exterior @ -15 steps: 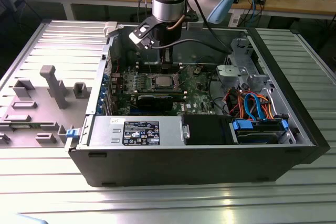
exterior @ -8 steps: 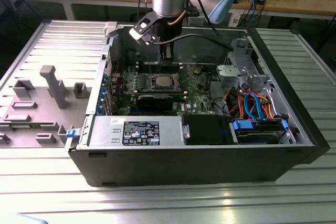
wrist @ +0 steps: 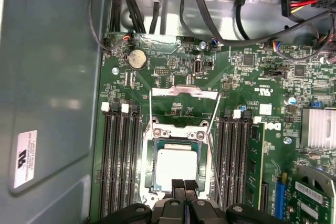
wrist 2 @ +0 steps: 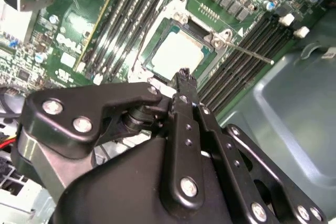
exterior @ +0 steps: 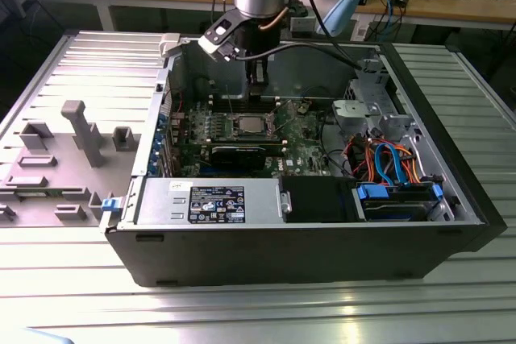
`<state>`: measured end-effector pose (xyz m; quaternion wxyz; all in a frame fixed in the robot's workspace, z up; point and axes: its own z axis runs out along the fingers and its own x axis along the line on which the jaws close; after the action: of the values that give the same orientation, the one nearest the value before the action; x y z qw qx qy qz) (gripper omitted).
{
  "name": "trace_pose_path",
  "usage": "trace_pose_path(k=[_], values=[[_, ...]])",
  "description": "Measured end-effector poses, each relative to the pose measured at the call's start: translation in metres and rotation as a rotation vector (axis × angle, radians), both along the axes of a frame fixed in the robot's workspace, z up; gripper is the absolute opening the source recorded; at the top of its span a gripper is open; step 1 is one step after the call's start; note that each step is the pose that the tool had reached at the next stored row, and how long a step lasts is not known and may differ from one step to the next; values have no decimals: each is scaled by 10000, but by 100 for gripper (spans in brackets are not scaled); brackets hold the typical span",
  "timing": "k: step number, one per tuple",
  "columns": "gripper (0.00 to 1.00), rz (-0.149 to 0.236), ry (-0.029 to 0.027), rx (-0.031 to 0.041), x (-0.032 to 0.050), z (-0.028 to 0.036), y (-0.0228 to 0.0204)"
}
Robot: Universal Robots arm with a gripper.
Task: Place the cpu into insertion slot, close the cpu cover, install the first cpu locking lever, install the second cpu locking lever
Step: 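Close the cpu cover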
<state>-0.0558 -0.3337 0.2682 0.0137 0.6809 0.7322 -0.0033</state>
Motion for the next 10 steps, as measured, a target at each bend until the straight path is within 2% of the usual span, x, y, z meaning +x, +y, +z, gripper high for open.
trace_pose_path(k=[10], values=[[11, 0, 1, -2, 0, 8, 0]])
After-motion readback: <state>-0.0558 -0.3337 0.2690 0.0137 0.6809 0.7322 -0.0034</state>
